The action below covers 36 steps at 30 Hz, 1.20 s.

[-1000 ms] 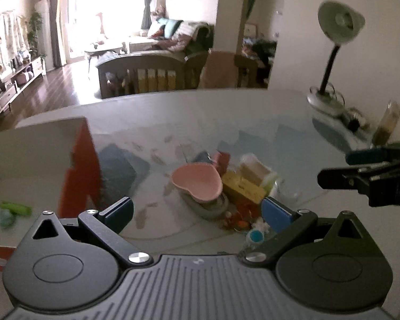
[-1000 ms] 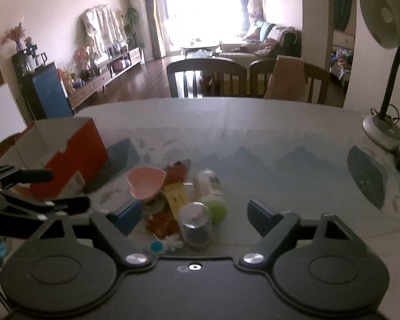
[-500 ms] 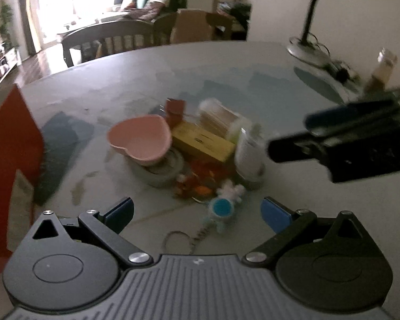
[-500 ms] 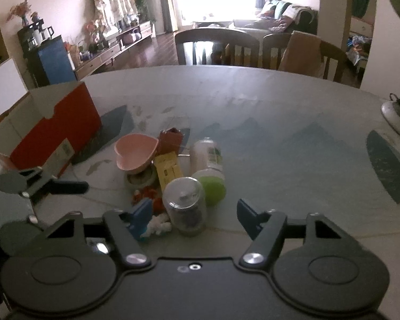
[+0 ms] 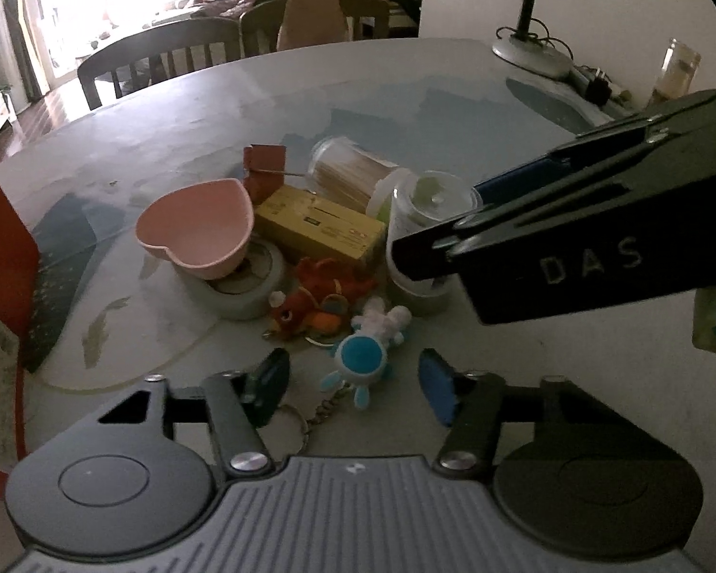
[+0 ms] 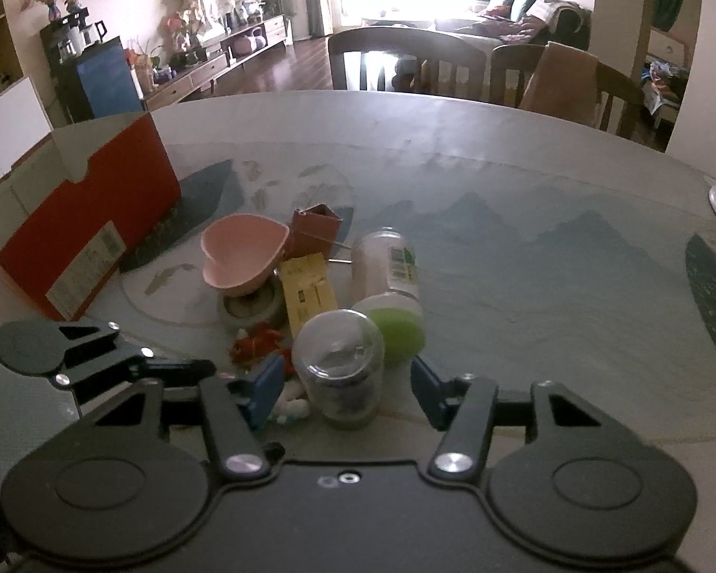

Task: Organize rigid objects
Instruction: 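Grasp the blue-white keychain figurine with the left tool while the right tool grasps the clear jar, then carry the figurine and clear jar into the box and open both tools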

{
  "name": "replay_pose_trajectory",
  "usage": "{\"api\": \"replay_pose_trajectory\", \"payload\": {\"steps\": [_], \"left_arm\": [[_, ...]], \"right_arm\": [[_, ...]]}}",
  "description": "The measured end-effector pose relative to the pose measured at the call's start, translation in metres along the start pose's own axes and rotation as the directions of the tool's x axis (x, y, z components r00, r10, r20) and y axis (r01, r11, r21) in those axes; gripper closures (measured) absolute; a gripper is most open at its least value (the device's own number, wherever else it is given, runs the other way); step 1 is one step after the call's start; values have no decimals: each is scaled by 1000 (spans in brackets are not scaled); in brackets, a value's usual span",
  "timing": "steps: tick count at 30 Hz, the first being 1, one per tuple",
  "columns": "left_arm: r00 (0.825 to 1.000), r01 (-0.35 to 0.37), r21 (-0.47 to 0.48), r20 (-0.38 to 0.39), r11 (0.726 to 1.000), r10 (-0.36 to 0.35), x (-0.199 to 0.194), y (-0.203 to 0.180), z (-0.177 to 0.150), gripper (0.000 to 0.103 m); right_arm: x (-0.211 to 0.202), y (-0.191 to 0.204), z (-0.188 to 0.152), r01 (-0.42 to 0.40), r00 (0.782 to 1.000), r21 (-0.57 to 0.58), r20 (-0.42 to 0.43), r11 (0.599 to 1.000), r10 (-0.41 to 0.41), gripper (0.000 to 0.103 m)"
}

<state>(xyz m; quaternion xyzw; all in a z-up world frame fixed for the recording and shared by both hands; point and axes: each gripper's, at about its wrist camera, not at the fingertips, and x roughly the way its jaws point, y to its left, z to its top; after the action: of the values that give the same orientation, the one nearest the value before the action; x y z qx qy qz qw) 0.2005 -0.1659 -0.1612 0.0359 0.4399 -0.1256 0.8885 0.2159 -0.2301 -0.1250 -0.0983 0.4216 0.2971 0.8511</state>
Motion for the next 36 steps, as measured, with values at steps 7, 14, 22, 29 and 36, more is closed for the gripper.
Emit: {"api": "replay_pose_trajectory", "payload": {"steps": [7, 14, 22, 29, 36], "left_arm": [[1000, 8, -2, 0, 1000, -8, 2, -1, 2, 66], [1000, 16, -21, 12, 1000, -16, 2, 1, 5, 74], [1000, 15, -41, 6, 999, -15, 1, 3, 7, 76], [999, 39, -95, 21, 995, -37, -17, 13, 5, 76], [997, 61, -145, 54, 988, -53, -44, 28, 7, 76]], "right_arm": [[5, 4, 1, 11, 1000, -11, -5, 1000, -11, 60], [3, 4, 1, 26, 1000, -9, 0, 1000, -26, 63], [-16, 0, -1, 32, 999, 45, 21, 998, -33, 63], [-41, -5, -9, 30, 999, 99, 22, 995, -33, 63], [-62, 2, -15, 20, 1000, 125, 18, 992, -22, 63]]}}
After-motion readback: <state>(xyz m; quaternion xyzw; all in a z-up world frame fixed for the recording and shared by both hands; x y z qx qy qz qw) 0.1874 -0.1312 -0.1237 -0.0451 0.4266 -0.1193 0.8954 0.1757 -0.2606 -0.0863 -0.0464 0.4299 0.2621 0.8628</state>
